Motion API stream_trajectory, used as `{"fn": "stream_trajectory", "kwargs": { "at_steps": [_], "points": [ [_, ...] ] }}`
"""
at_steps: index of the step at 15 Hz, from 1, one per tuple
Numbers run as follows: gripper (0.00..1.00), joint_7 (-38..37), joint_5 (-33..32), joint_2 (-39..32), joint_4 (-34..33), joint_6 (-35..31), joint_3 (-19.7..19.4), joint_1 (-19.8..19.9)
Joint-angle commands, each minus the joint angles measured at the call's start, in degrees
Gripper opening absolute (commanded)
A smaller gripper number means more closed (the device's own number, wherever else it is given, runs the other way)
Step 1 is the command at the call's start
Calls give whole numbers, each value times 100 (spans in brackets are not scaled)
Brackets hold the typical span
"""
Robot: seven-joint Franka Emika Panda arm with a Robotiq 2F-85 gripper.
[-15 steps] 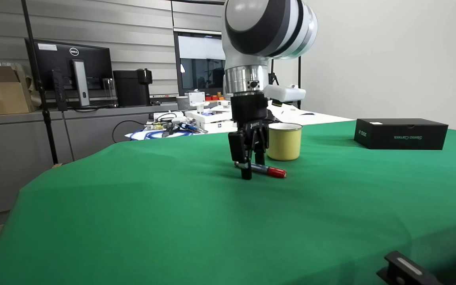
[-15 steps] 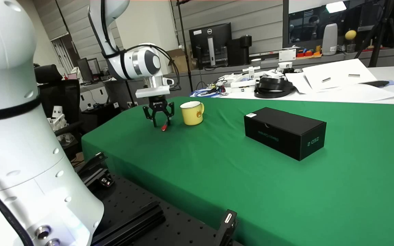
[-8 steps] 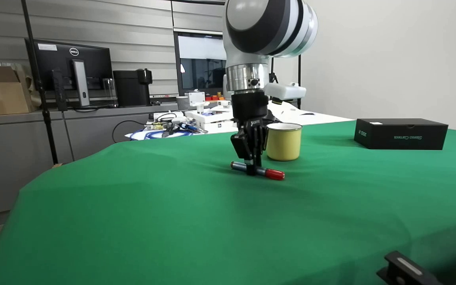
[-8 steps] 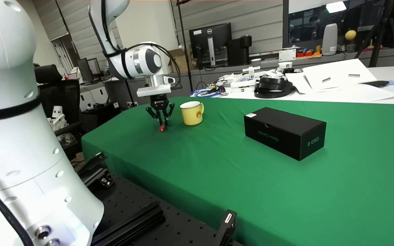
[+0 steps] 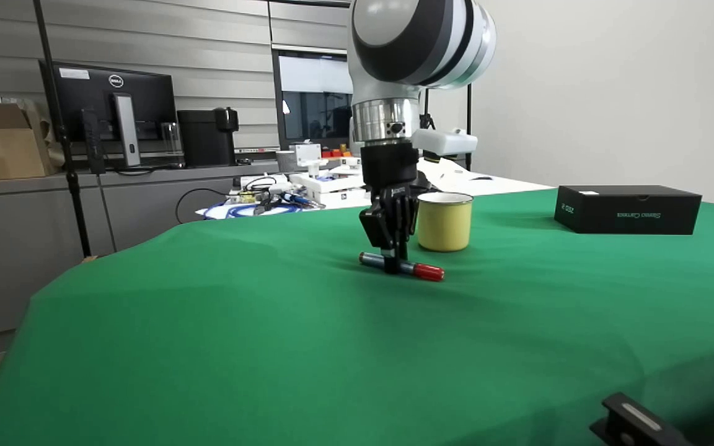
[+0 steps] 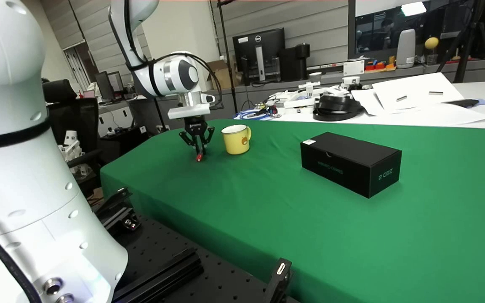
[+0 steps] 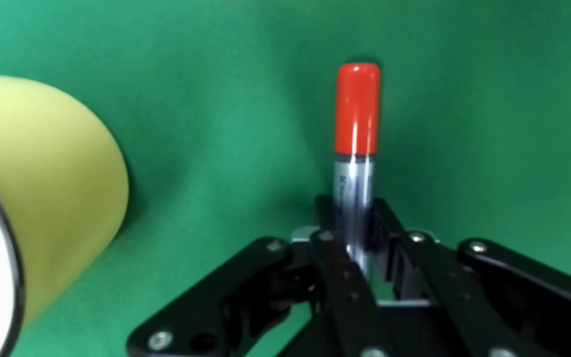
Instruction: Put the marker in the yellow mug
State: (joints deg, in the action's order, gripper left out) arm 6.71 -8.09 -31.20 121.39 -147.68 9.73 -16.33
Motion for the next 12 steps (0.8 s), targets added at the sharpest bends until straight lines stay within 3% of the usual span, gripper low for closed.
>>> {"fn": "stream_trajectory", "kwargs": {
  "at_steps": [1,5,12],
  "points": [
    [5,-313,-146,185,-93,272,-105,-104],
    [5,-446,-165,321,-437,1145,-183,-131],
    [5,-392,568,-24,-1865,4254,-95,247]
  ]
}}
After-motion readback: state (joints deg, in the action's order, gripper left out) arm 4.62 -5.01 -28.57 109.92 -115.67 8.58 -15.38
